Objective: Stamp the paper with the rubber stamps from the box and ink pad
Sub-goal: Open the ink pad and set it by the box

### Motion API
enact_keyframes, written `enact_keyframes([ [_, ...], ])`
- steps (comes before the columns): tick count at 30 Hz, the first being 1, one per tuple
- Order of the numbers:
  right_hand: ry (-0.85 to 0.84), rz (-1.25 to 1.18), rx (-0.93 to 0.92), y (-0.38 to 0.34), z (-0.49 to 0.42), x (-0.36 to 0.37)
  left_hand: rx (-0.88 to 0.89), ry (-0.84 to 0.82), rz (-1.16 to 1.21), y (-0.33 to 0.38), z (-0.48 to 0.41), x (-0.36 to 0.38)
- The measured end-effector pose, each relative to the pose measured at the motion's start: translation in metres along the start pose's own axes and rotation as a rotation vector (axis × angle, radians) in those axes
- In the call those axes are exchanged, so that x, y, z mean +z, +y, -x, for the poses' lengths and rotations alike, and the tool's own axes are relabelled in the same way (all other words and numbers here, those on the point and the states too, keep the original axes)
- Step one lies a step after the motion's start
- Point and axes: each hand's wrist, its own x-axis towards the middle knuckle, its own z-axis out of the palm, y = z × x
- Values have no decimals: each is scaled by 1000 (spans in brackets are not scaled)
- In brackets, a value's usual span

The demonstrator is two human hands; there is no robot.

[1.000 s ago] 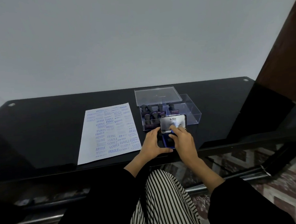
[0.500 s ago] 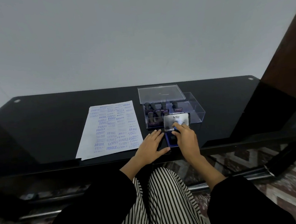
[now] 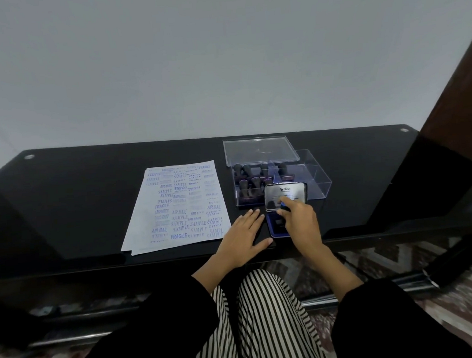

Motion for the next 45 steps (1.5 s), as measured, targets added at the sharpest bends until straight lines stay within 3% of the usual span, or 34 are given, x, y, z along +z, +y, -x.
enact_keyframes([
  [6,129,-119,-52,3,20,6,-2,-10,5,0,-1,0],
  [16,5,-22,-1,0,2,-1,0,-33,6,-1,-2,0],
  [24,118,-141,-37,3,21,5,1,-39,-2,0,-2,-1],
  [29,72,-84,-10,1,13,3,-11,-57,11,1,-3,-4],
  [33,48,-54,-2,-1,9,1,-2,112,19,0,2,-5],
  [37,44,-57,7,1,9,1,-178,310,-22,-7,12,-6],
  [42,43,-93,13,0,10,1,-475,242,13,-16,14,-12],
  [45,49,-95,13,0,11,1,-485,192,48,-16,11,-14],
])
